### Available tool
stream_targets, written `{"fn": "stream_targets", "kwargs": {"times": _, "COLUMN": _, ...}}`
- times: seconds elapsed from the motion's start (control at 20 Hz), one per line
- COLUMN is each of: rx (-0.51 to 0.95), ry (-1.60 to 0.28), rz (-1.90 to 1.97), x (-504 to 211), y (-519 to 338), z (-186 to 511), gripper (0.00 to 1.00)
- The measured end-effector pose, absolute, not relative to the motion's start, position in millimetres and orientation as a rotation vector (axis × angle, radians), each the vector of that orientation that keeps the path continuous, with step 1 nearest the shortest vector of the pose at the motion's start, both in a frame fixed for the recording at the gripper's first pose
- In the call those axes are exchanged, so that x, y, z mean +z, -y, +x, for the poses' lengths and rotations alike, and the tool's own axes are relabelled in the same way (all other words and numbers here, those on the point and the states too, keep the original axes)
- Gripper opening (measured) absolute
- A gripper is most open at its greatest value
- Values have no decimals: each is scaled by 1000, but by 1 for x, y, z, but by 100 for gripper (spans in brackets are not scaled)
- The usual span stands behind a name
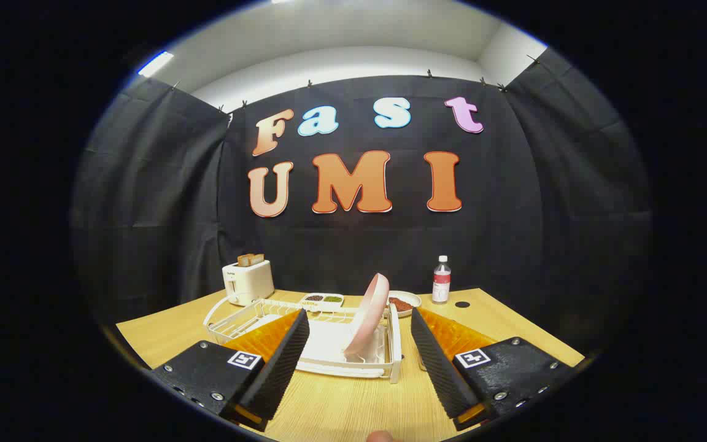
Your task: Take the plate from the dish rack, then take the spoon from the basket and place it into the plate.
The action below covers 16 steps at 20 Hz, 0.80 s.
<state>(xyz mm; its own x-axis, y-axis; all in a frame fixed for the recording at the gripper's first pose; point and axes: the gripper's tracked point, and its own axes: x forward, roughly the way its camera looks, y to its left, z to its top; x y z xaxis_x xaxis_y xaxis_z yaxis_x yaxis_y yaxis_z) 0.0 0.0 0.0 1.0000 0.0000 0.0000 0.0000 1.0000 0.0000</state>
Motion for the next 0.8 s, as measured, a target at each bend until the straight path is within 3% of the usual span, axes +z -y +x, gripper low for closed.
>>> {"fn": "stream_targets", "kwargs": {"times": 0.8, "rx": -60, "ry": -41, "rz": 53, "x": -24, "y": 25, "z": 13, "gripper": 99}}
